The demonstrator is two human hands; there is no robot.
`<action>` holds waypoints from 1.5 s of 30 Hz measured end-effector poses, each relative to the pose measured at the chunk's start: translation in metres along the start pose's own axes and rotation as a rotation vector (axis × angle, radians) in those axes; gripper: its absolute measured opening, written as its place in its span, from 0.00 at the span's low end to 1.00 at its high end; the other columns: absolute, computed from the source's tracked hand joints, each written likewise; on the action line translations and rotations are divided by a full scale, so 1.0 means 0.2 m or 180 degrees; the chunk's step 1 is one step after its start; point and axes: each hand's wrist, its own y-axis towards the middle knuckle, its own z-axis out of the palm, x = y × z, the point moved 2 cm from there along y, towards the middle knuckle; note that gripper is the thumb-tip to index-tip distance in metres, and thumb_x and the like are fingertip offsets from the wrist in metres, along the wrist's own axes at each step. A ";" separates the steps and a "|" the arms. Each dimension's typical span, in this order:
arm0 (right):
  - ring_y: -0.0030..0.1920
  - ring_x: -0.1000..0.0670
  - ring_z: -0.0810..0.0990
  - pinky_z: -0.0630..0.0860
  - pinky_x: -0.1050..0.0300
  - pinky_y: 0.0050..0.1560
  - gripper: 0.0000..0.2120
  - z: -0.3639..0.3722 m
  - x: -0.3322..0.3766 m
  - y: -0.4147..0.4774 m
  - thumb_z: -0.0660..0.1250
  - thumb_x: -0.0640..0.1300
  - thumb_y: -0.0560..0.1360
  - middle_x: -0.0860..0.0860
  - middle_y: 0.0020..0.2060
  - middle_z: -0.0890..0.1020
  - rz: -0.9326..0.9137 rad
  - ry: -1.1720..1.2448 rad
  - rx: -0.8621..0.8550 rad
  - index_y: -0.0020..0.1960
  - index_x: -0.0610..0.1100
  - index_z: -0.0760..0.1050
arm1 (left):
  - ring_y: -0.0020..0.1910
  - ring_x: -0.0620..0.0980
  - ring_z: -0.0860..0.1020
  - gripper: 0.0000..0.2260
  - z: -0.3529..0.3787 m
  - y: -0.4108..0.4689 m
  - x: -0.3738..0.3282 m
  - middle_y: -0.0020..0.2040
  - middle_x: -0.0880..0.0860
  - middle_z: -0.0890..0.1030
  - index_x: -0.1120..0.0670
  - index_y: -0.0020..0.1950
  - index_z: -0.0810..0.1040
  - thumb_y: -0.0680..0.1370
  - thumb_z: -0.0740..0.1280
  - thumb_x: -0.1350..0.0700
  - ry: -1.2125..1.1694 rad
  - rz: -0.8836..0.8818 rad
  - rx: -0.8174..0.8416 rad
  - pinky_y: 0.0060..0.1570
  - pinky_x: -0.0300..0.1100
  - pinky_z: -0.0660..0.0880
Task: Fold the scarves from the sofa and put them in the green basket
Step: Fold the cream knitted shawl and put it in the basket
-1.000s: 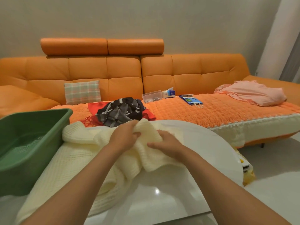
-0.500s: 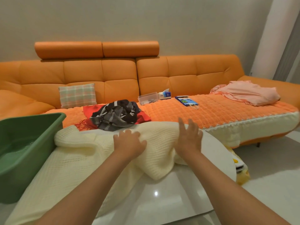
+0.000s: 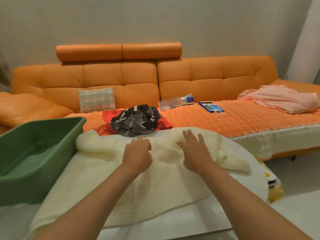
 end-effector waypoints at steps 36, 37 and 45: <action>0.67 0.49 0.72 0.71 0.54 0.65 0.25 -0.05 0.27 0.11 0.55 0.31 0.80 0.49 0.68 0.75 0.0224 0.0913 -0.0441 0.73 0.48 0.69 | 0.53 0.51 0.76 0.12 -0.10 -0.10 0.22 0.51 0.49 0.77 0.49 0.55 0.82 0.82 0.60 0.46 -0.0247 0.0428 0.0497 0.51 0.47 0.75; 0.70 0.49 0.71 0.68 0.54 0.68 0.26 -0.03 0.25 0.15 0.55 0.31 0.80 0.49 0.71 0.73 0.0210 0.0950 -0.0348 0.75 0.48 0.67 | 0.56 0.52 0.75 0.11 -0.07 -0.05 0.22 0.54 0.49 0.77 0.48 0.58 0.81 0.82 0.60 0.49 -0.0286 0.0492 0.0494 0.55 0.47 0.73; 0.70 0.45 0.71 0.64 0.46 0.70 0.27 0.18 0.12 0.41 0.51 0.58 0.82 0.46 0.72 0.72 0.0130 0.0149 0.1103 0.80 0.52 0.55 | 0.80 0.56 0.44 0.37 0.27 0.18 0.31 0.82 0.50 0.44 0.41 0.80 0.45 0.76 0.53 0.28 0.0287 -0.0011 0.1838 0.76 0.58 0.42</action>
